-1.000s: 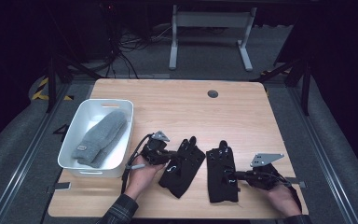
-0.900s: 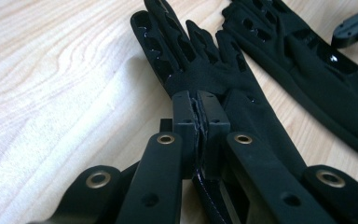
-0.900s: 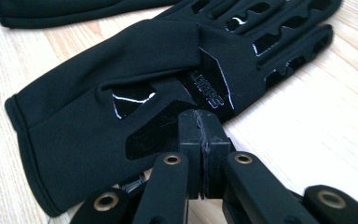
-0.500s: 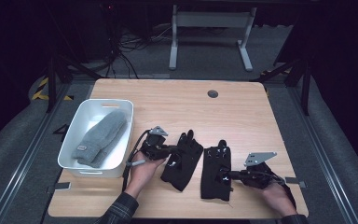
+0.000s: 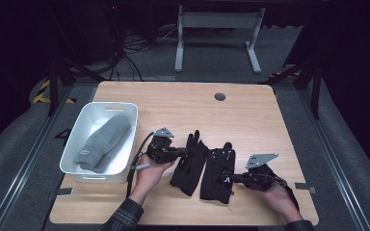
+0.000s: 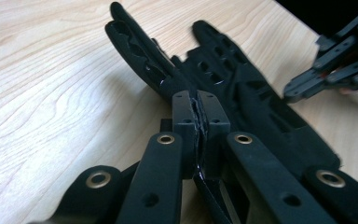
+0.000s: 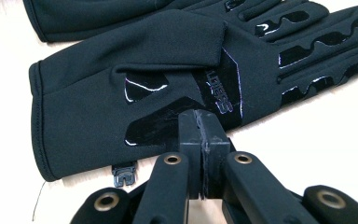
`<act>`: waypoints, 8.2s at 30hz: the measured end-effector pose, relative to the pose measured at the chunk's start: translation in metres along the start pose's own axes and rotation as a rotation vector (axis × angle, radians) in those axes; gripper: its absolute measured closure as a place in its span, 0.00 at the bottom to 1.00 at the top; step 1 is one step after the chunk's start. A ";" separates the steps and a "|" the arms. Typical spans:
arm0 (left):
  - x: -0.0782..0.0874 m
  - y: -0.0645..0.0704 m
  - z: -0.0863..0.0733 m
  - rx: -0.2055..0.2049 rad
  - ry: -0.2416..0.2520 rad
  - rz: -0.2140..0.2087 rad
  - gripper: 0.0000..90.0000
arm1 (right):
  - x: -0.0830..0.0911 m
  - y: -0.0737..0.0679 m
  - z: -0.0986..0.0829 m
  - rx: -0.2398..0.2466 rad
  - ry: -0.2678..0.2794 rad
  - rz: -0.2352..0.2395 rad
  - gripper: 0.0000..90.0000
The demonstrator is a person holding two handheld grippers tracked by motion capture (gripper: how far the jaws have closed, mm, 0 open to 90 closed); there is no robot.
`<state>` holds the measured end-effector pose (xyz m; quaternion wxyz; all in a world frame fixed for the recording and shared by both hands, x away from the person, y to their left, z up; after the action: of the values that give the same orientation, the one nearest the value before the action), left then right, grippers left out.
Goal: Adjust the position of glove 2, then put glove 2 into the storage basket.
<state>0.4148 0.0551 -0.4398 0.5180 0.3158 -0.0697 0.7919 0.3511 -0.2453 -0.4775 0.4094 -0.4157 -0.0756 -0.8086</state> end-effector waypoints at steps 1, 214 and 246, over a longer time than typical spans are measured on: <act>0.000 0.000 0.001 -0.001 0.000 0.000 0.98 | -0.001 0.000 0.001 0.002 0.000 0.001 1.00; -0.031 0.006 0.025 -0.235 -0.363 -0.051 0.79 | -0.003 0.078 0.012 -0.196 0.165 -0.363 0.17; 0.125 -0.034 0.056 -0.103 -0.241 0.160 0.79 | -0.003 0.077 0.012 -0.198 0.166 -0.365 0.17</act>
<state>0.4354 0.1426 -0.3312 0.4567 0.3750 -0.1971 0.7823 0.4152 -0.2889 -0.4890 0.2181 -0.3656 -0.0358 -0.9042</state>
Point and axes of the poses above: each handheld gripper's, and its own axes: x roughly backward along the jaws, z roughly out of its top, y roughly to its right, the point moved 3 cm from there along -x, roughly forward along the jaws, and after that the axes turned 10 degrees about -x, right-handed, at the moved point
